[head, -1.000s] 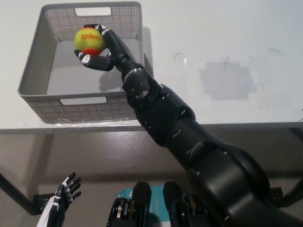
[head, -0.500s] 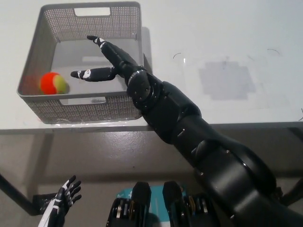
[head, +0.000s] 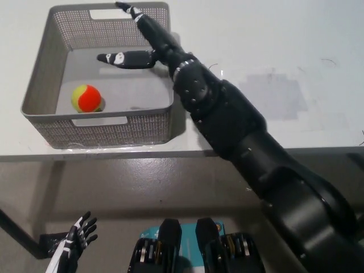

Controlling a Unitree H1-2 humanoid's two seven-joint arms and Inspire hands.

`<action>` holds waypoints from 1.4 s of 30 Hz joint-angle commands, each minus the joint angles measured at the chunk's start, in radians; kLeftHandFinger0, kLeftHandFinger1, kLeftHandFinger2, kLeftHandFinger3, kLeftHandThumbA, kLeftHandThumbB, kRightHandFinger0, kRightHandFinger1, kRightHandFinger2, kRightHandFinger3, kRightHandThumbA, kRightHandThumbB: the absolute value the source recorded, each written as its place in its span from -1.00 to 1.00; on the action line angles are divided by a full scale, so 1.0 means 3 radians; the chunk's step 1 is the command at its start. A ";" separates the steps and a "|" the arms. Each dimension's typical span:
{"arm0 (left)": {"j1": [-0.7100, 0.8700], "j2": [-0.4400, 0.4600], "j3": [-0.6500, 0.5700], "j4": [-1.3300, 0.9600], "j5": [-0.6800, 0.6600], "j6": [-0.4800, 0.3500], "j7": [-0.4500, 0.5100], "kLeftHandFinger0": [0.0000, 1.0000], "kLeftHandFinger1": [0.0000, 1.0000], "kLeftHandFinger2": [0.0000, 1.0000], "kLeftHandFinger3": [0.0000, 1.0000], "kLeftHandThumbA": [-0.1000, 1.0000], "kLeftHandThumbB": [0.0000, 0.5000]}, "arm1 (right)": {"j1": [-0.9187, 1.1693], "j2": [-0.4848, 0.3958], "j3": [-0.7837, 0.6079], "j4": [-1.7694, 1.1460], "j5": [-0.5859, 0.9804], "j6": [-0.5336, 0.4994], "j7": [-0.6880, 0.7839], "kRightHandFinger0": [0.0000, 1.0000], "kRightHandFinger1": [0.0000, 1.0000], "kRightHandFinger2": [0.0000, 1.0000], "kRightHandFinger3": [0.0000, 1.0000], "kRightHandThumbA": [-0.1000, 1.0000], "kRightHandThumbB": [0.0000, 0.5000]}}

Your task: Use the right hand to pick up a tennis ball and put it into a container on the left side

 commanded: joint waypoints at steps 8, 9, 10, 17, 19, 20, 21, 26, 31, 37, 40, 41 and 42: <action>0.0046 0.0033 0.0032 -0.0007 -0.0052 -0.0180 -0.0047 1.00 1.00 1.00 1.00 1.00 -0.19 | 0.1320 -0.0681 -0.0610 -0.3002 0.0427 0.0325 0.0239 1.00 1.00 1.00 1.00 0.79 0.33; 0.0096 0.0037 0.0033 -0.0034 -0.0063 -0.0168 -0.0055 1.00 1.00 1.00 1.00 1.00 -0.19 | 0.1531 -0.0688 -0.0615 -0.3272 0.0410 0.0374 0.0240 1.00 1.00 1.00 1.00 0.80 0.28; 0.0054 0.0026 0.0033 -0.0002 -0.0072 -0.0162 -0.0055 1.00 1.00 1.00 1.00 1.00 -0.21 | 0.1641 -0.0711 -0.0629 -0.3390 0.0450 0.0334 0.0251 1.00 1.00 1.00 1.00 0.81 0.35; 0.0125 -0.0013 0.0021 0.0044 -0.0050 -0.0180 -0.0037 1.00 1.00 1.00 1.00 1.00 -0.14 | 0.2641 -0.0682 -0.0561 -0.4112 0.0656 0.0112 0.0227 1.00 1.00 1.00 1.00 0.85 0.35; 0.0133 0.0004 0.0030 0.0070 -0.0054 -0.0208 -0.0045 1.00 1.00 1.00 1.00 1.00 -0.21 | 0.2854 -0.0694 -0.0528 -0.4120 0.0703 0.0003 0.0235 1.00 1.00 1.00 1.00 0.84 0.20; 0.0131 0.0009 0.0028 0.0076 -0.0063 -0.0214 -0.0058 1.00 1.00 1.00 1.00 1.00 -0.21 | 0.2916 -0.0700 -0.0528 -0.4127 0.0709 -0.0009 0.0236 1.00 1.00 1.00 1.00 0.86 0.19; 0.0100 0.0019 0.0036 0.0081 -0.0070 -0.0212 -0.0060 1.00 1.00 1.00 1.00 1.00 -0.22 | 0.2967 -0.0723 -0.0526 -0.4091 0.0712 -0.0048 0.0246 1.00 1.00 1.00 1.00 0.95 0.25; 0.0068 0.0022 0.0054 0.0078 -0.0118 -0.0207 -0.0079 1.00 1.00 1.00 1.00 1.00 -0.21 | 0.3284 -0.0746 -0.0603 -0.3678 0.0824 -0.0433 0.0213 1.00 1.00 1.00 1.00 1.00 0.20; 0.0029 0.0028 0.0067 0.0076 -0.0147 -0.0205 -0.0090 1.00 1.00 1.00 1.00 1.00 -0.27 | 0.3435 -0.0665 -0.0639 -0.3181 0.1002 -0.0626 0.0319 1.00 1.00 1.00 1.00 1.00 0.21; 0.0043 0.0020 0.0070 0.0053 -0.0164 -0.0189 -0.0079 1.00 1.00 1.00 1.00 1.00 -0.29 | 0.3605 -0.0571 -0.0700 -0.2587 0.1116 -0.0803 0.0373 1.00 1.00 1.00 1.00 1.00 -0.10; 0.0057 0.0022 0.0069 0.0046 -0.0182 -0.0193 -0.0093 1.00 1.00 1.00 1.00 1.00 -0.28 | 0.3607 -0.0575 -0.0718 -0.2386 0.1115 -0.0913 0.0398 1.00 1.00 1.00 1.00 1.00 -0.13; 0.0055 0.0022 0.0066 0.0031 -0.0039 -0.0202 0.0009 1.00 1.00 1.00 1.00 1.00 -0.30 | 0.3569 -0.0597 -0.0736 -0.2152 0.1070 -0.1008 0.0379 1.00 1.00 1.00 1.00 1.00 -0.22; 0.0046 0.0033 0.0057 0.0047 -0.0023 -0.0219 0.0000 1.00 1.00 1.00 1.00 1.00 -0.29 | 0.3555 -0.0607 -0.0744 -0.2094 0.1067 -0.1023 0.0381 1.00 1.00 1.00 1.00 1.00 -0.22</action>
